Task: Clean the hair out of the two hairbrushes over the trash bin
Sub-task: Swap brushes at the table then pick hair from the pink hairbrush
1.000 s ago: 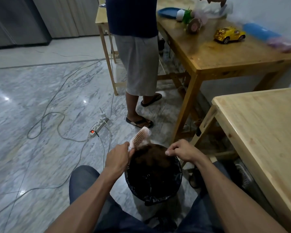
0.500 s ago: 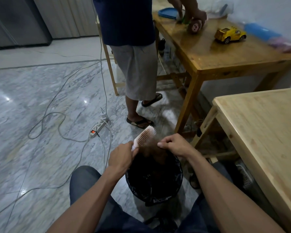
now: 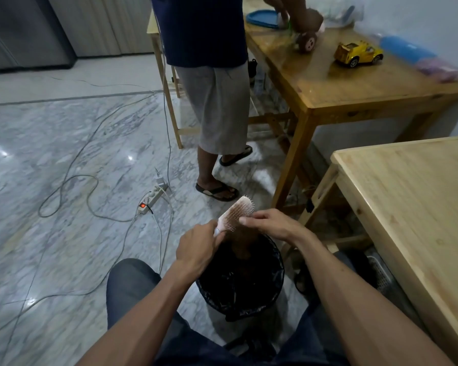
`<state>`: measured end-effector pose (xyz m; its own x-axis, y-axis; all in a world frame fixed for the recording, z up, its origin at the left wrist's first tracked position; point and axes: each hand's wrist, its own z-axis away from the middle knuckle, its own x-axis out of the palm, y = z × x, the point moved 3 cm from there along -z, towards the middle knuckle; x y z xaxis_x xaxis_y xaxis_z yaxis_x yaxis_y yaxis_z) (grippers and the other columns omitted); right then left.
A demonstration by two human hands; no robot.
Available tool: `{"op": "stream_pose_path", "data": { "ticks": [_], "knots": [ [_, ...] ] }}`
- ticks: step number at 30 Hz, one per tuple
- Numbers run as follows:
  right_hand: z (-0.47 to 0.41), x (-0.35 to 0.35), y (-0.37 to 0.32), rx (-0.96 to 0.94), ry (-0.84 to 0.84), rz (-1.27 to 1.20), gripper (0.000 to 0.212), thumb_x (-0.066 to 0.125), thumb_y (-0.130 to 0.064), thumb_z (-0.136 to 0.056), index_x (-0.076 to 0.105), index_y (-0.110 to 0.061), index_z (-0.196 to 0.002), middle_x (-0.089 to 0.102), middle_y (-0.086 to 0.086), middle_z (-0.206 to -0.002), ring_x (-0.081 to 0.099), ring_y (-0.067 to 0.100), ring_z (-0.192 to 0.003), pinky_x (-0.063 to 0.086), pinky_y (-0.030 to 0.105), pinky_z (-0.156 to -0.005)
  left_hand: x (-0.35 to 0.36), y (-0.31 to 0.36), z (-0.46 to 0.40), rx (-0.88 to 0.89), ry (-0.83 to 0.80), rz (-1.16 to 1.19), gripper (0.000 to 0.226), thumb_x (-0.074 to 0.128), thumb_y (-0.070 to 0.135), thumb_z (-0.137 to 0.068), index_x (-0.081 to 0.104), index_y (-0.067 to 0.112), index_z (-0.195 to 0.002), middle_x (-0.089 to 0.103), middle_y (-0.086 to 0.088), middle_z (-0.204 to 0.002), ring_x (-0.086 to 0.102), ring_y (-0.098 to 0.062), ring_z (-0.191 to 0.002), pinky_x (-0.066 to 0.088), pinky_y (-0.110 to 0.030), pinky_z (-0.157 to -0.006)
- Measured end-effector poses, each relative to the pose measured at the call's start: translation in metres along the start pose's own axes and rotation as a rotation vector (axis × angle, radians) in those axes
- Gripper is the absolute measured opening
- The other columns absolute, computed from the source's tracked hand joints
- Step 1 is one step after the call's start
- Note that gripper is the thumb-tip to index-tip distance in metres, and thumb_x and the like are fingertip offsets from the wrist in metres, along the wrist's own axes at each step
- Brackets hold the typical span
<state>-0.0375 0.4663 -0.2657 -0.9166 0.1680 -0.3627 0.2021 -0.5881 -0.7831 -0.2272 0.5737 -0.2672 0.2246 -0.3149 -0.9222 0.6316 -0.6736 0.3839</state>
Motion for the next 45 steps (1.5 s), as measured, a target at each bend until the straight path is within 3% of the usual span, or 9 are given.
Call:
{"op": "stream_pose_path", "data": {
  "ticks": [3,6,14,17,21,25,36,40,45],
  "knots": [
    [-0.004,0.005,0.001,-0.040,0.065,0.052,0.022,0.078,-0.045,-0.088,0.084,-0.025,-0.093,0.080,-0.007,-0.094,0.072,0.009,-0.093,0.050,0.026,-0.083,-0.002,0.000,-0.001,-0.022,0.005,0.008,0.027,0.050,0.047,-0.098,0.045,0.023,-0.088,0.057,-0.004,-0.078,0.062,-0.034,-0.080,0.032,-0.036,-0.056],
    [-0.004,0.001,0.006,-0.026,0.058,0.110,0.014,0.080,-0.036,-0.087,0.083,-0.028,-0.076,0.080,-0.008,-0.083,0.072,0.010,-0.088,0.055,0.030,-0.083,-0.002,-0.018,-0.003,-0.095,0.006,0.013,0.033,0.050,0.049,-0.098,0.042,0.022,-0.081,0.049,0.000,-0.072,0.060,-0.035,-0.077,0.033,-0.036,-0.056],
    [0.007,-0.008,0.011,0.051,-0.081,0.226,0.016,0.072,-0.023,-0.093,0.083,-0.020,-0.105,0.076,-0.005,-0.109,0.064,0.010,-0.108,0.046,0.021,-0.081,0.001,-0.025,-0.001,-0.136,0.017,0.039,0.035,0.050,0.052,-0.097,0.044,0.023,-0.078,0.049,0.002,-0.068,0.048,-0.026,-0.063,0.029,-0.035,-0.051],
    [0.006,-0.007,0.004,0.059,-0.057,0.064,0.033,0.069,-0.036,-0.092,0.078,-0.020,-0.119,0.072,-0.001,-0.123,0.063,0.016,-0.120,0.047,0.034,-0.103,0.001,-0.012,0.000,-0.087,0.019,-0.006,0.035,0.047,0.052,-0.098,0.043,0.020,-0.083,0.045,0.003,-0.067,0.046,-0.026,-0.063,0.031,-0.036,-0.053],
    [0.005,0.006,-0.004,0.009,-0.039,-0.030,0.057,0.075,-0.073,-0.074,0.079,-0.032,-0.114,0.075,-0.009,-0.117,0.067,0.008,-0.110,0.049,0.031,-0.101,0.003,0.002,0.001,-0.045,0.014,-0.052,0.029,0.048,0.048,-0.098,0.047,0.020,-0.090,0.055,-0.004,-0.077,0.061,-0.033,-0.076,0.033,-0.036,-0.055],
    [-0.003,0.015,-0.001,-0.076,0.027,0.048,0.011,0.081,-0.036,-0.087,0.080,-0.025,-0.083,0.075,-0.009,-0.082,0.066,0.002,-0.080,0.049,0.023,-0.079,0.003,0.000,-0.001,-0.076,0.015,-0.002,0.026,0.051,0.044,-0.098,0.047,0.021,-0.088,0.055,-0.002,-0.076,0.060,-0.032,-0.077,0.032,-0.036,-0.056],
    [0.001,-0.006,-0.001,-0.002,-0.062,0.290,0.015,0.076,-0.026,-0.089,0.082,-0.020,-0.101,0.077,0.001,-0.107,0.067,0.015,-0.104,0.052,0.029,-0.091,-0.004,-0.024,-0.014,-0.155,0.067,0.135,0.036,0.054,0.056,-0.093,0.055,0.023,-0.079,0.060,-0.002,-0.069,0.060,-0.028,-0.065,0.032,-0.034,-0.049],
    [0.004,0.001,-0.011,0.001,-0.050,-0.035,0.045,0.072,-0.049,-0.089,0.072,-0.022,-0.126,0.070,-0.009,-0.114,0.064,0.010,-0.109,0.048,0.029,-0.093,-0.004,-0.005,-0.008,-0.063,0.066,0.029,0.033,0.049,0.052,-0.097,0.045,0.022,-0.083,0.054,-0.001,-0.070,0.060,-0.034,-0.070,0.030,-0.036,-0.052],
    [-0.005,0.012,-0.007,-0.073,0.060,-0.014,0.032,0.075,-0.047,-0.089,0.082,-0.016,-0.086,0.079,0.002,-0.082,0.065,0.006,-0.070,0.052,0.031,-0.079,0.002,-0.001,-0.008,-0.056,0.037,0.018,0.030,0.051,0.049,-0.097,0.047,0.022,-0.086,0.061,-0.006,-0.078,0.062,-0.036,-0.077,0.032,-0.036,-0.054]
  ]
}}
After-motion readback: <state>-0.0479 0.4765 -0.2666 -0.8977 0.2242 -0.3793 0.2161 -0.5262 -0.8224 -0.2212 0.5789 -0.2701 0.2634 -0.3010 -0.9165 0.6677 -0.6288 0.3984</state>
